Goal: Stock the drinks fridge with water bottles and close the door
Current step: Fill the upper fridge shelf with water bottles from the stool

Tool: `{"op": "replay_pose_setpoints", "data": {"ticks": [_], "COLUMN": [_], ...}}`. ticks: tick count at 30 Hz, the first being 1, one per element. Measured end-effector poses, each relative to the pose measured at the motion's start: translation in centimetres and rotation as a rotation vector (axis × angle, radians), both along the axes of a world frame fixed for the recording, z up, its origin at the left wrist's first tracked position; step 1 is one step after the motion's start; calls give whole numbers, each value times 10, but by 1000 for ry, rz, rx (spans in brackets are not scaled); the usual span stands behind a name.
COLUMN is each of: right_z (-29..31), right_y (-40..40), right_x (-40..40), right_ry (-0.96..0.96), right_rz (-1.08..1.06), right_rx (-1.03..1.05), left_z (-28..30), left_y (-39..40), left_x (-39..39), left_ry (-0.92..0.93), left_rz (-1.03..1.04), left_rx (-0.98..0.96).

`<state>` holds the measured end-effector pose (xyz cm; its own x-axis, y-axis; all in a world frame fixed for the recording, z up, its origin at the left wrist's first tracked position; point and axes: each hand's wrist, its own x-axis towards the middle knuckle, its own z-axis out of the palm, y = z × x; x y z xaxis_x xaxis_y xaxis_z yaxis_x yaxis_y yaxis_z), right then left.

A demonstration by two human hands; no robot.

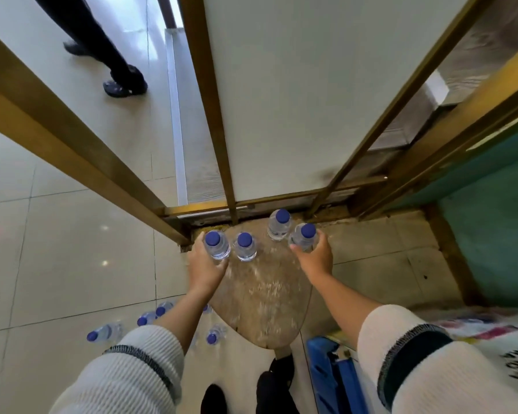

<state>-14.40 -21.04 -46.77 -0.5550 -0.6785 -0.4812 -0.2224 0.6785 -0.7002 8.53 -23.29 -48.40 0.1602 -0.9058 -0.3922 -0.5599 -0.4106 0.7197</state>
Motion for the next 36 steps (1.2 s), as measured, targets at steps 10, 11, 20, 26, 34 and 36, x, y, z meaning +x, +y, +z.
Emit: {"op": "replay_pose_setpoints", "data": {"ticks": [10,11,20,26,34,36], "right_z": [-23,-22,10,74,163,183], "right_y": [-1,4,58,86,120,133], "right_x": [-12,-13,-4,16,54,63], "right_ry": [-46,-50,-40,-16,42,40], "right_rz": [87,90,34,-45,-230,-274], "right_rx": [-88,-89,-78,-154,-322,-359], "left_z": [-13,-13,33,97,189,215], "left_y": [-11,-8,24,32,42,49], "left_x": [-9,-8,4,18,37,39], "left_ry": [77,81,83,82,126,150], "left_rz": [84,95,89,-55,-284,-356], "left_rx": [-98,-98,-66,-109,-237,-262]}}
